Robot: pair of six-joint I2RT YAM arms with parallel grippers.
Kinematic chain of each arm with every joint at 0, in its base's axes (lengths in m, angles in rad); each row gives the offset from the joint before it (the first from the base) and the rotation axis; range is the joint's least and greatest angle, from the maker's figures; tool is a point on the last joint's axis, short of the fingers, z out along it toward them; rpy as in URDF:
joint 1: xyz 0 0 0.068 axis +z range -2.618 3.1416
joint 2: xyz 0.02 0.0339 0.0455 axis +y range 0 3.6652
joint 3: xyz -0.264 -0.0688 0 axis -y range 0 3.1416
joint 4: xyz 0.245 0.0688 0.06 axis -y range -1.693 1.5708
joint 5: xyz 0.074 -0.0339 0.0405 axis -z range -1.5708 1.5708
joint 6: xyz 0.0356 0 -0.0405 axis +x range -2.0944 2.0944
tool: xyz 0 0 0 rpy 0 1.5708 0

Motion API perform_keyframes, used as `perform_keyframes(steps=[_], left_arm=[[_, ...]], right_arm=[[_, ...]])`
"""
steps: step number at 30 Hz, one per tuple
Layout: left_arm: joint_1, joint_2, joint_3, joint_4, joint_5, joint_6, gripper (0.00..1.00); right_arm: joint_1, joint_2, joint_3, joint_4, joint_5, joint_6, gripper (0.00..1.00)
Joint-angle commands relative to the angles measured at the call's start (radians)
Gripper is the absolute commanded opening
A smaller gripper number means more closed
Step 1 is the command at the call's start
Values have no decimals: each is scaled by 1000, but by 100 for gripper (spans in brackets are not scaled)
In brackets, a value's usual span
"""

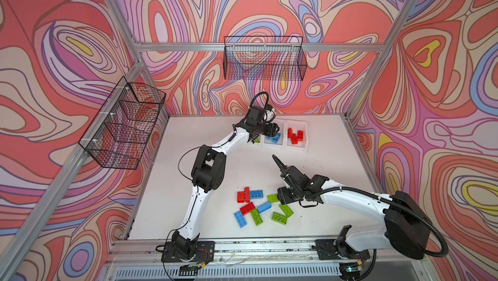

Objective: Sort the legos into containers by color
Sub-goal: 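Release the blue brick into the middle bin while the right approaches green, then grasp a lime-green brick with the right gripper while the left withdraws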

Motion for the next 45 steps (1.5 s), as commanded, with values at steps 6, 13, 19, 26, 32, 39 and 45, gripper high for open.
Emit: perform_keyframes(steps=[6, 13, 19, 26, 32, 39, 45], left_arm=[[133, -379, -342, 169, -55, 6, 66], [215, -543, -577, 205, -60, -5, 64], [236, -601, -647, 185, -60, 8, 63], [259, -637, -694, 172, -65, 14, 63], [266, -652, -704, 160, -61, 16, 62], [267, -685, -736, 140, -70, 27, 61], [268, -663, -765, 155, -39, -8, 59]], right_arm=[[81, 62, 84, -114, 64, -71, 71], [138, 153, 128, -191, 140, -84, 72], [146, 260, 210, -182, 198, -139, 72], [147, 357, 264, -162, 236, -190, 72], [123, 380, 297, -112, 180, -283, 70], [50, 411, 295, -52, 53, -333, 55], [-14, 351, 244, -14, -13, -339, 34]])
